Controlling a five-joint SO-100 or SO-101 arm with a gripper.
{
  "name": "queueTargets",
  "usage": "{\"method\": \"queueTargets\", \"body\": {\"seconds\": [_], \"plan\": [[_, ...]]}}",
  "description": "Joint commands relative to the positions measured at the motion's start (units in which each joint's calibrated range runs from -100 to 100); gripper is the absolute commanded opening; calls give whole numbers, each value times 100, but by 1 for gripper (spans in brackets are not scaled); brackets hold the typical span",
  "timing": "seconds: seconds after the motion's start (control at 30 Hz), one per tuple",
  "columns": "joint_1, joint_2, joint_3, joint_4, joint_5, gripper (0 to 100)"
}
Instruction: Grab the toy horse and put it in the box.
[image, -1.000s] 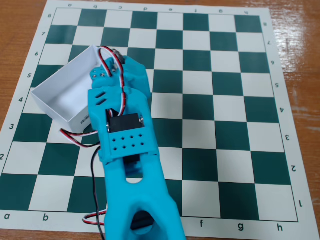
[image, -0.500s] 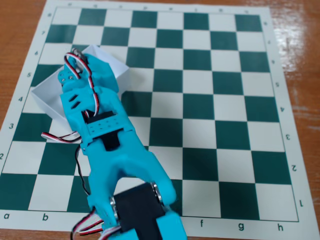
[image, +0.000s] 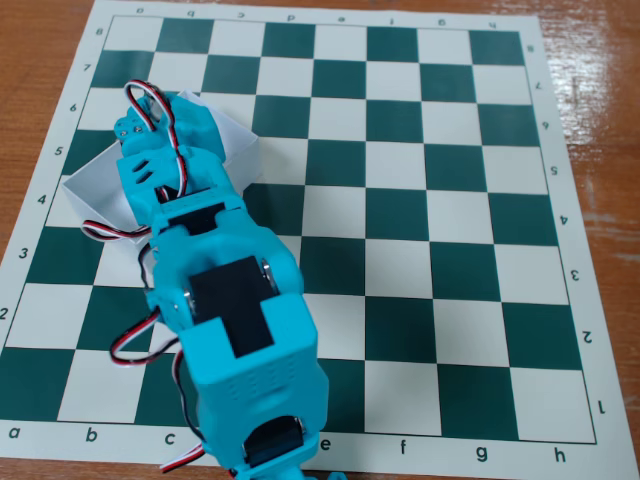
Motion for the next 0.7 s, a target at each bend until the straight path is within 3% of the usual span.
{"method": "queueTargets", "body": {"seconds": [0.0, 0.2, 0.43, 0.67], "plan": [[78, 201, -504, -143, -7, 7], [113, 414, -668, -101, 56, 20], [285, 104, -577, 181, -66, 28], [849, -1710, 379, 1443, -320, 29]]}}
